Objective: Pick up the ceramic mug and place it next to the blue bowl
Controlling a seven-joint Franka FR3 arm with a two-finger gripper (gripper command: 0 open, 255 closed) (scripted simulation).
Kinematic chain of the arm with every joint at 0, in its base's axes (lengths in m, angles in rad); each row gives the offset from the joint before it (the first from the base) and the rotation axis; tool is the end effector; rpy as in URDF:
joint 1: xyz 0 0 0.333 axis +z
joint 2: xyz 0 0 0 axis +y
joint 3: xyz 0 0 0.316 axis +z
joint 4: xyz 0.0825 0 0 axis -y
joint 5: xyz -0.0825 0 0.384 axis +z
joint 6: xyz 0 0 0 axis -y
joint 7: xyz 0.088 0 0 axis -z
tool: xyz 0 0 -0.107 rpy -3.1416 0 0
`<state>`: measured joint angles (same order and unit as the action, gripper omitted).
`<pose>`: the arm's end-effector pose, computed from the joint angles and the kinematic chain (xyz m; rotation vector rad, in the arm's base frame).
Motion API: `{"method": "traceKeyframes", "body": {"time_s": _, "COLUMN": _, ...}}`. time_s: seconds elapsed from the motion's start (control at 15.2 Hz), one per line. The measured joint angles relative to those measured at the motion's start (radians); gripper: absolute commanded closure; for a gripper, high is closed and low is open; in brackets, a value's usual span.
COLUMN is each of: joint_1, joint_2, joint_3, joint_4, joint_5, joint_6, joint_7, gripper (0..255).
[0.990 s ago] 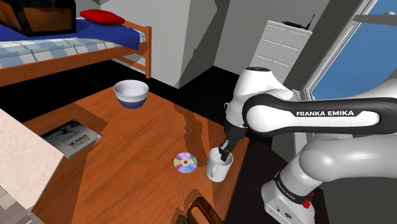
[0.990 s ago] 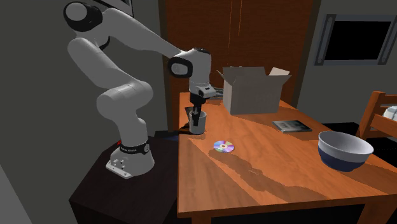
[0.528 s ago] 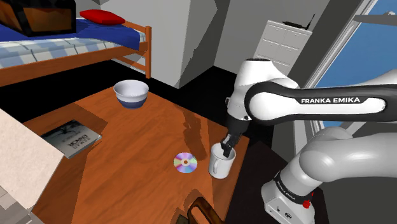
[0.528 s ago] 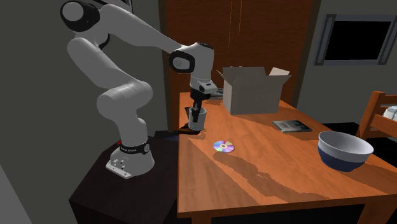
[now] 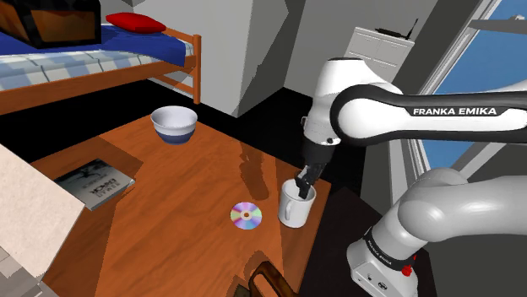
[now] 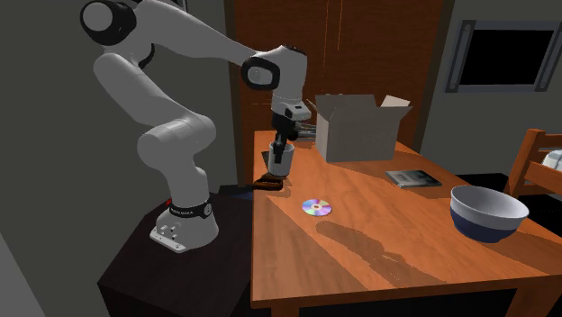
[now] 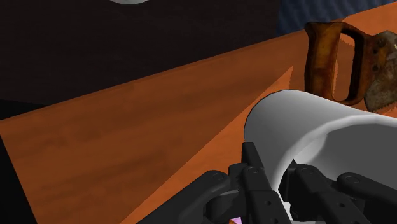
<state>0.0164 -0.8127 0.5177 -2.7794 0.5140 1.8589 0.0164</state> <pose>0.2528 0.1725 0.3919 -3.0400 -0.2384 0.2368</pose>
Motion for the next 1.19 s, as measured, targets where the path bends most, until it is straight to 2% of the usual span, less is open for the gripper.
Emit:
{"method": "traceKeyframes", "body": {"time_s": 0.13, "joint_1": 0.001, "joint_2": 0.001, "joint_3": -0.016, "joint_4": 0.030, "joint_5": -0.026, "joint_6": -0.001, "joint_7": -0.005, "gripper": 255}}
{"method": "traceKeyframes", "body": {"time_s": 0.26, "joint_1": 0.002, "joint_2": 0.001, "joint_3": -0.016, "joint_4": 0.074, "joint_5": -0.049, "joint_6": 0.035, "joint_7": -0.015, "gripper": 255}}
{"method": "traceKeyframes", "body": {"time_s": 0.59, "joint_1": -0.105, "joint_2": 0.173, "joint_3": -0.017, "joint_4": 0.195, "joint_5": -0.118, "joint_6": 0.130, "joint_7": -0.056, "gripper": 255}}
{"method": "traceKeyframes", "body": {"time_s": 1.19, "joint_1": -0.253, "joint_2": 0.549, "joint_3": 0.025, "joint_4": 0.479, "joint_5": -0.280, "joint_6": 0.215, "joint_7": -0.039, "gripper": 255}}
